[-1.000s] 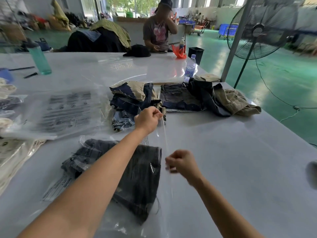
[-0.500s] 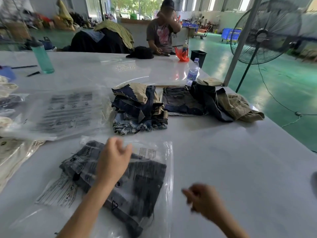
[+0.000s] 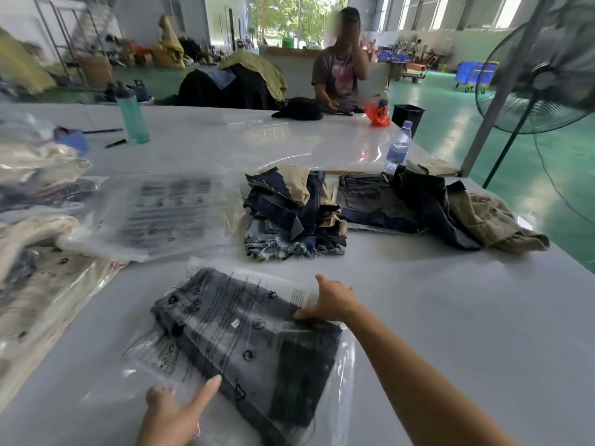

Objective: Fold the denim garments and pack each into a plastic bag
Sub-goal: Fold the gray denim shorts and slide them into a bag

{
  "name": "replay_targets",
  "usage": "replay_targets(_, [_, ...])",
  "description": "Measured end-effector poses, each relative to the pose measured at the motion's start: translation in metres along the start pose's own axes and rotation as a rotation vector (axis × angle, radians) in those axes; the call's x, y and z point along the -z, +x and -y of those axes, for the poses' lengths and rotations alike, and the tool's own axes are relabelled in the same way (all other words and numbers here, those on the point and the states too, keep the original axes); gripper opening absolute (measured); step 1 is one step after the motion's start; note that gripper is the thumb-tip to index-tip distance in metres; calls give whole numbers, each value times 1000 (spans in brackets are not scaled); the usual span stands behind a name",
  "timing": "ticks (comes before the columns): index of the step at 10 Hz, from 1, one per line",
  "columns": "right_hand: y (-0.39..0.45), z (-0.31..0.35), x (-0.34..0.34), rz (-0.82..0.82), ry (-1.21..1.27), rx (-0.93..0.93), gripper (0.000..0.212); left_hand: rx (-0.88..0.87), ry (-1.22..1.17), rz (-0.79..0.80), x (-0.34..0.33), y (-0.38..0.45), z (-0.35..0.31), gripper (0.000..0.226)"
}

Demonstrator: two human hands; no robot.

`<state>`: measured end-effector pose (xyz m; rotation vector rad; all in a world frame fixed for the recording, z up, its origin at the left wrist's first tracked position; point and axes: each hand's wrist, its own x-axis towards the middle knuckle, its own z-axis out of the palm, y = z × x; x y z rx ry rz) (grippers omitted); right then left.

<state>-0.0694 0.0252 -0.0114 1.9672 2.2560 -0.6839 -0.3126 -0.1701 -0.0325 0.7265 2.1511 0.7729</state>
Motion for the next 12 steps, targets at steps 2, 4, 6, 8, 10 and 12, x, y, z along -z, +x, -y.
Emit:
replay_targets(2, [-55, -7, -14, 394, 296, 32, 63, -370, 183, 199, -13, 34, -52, 81])
replay_targets(4, [-81, -29, -5, 322, 827, -104, 51, -185, 203, 23, 25, 93, -67, 75])
replay_targets(6, [-80, 17, -37, 246, 1175, -201, 37, -183, 334, 237, 0, 94, -73, 53])
replay_targets(8, [-81, 47, -46, 273, 1466, -178, 38, -457, 573, 308, -10, 50, -110, 87])
replay_targets(10, [-98, 55, -37, 315, 1520, -45, 11, -562, 1172, 58, -57, 8, -78, 100])
replay_targets(12, [-146, -25, -2, 4, 1203, -118, 28, -674, 618, -191, 25, 42, -76, 46])
